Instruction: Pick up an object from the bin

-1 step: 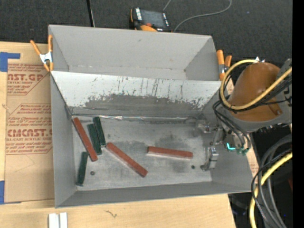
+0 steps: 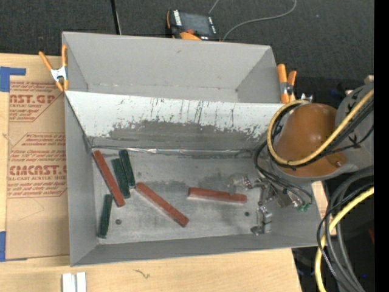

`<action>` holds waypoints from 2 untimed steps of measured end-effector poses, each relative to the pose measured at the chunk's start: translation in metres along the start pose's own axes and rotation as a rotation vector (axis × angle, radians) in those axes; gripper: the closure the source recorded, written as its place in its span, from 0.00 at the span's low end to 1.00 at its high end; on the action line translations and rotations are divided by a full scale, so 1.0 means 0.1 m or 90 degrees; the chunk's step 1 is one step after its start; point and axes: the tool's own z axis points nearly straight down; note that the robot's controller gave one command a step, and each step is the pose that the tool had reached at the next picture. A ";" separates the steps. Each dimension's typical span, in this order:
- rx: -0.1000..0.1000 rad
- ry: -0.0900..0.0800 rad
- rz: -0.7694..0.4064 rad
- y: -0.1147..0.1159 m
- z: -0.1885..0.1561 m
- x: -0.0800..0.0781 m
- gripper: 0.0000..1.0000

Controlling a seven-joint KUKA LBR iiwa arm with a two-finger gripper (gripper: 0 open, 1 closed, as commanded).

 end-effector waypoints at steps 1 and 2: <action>0.001 -0.003 -0.072 0.22 0.44 -0.47 0.00; 0.002 -0.003 -0.070 0.21 0.42 -0.47 1.00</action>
Offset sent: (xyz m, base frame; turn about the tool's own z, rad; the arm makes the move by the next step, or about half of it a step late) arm 0.0359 0.0342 -0.0419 -0.1101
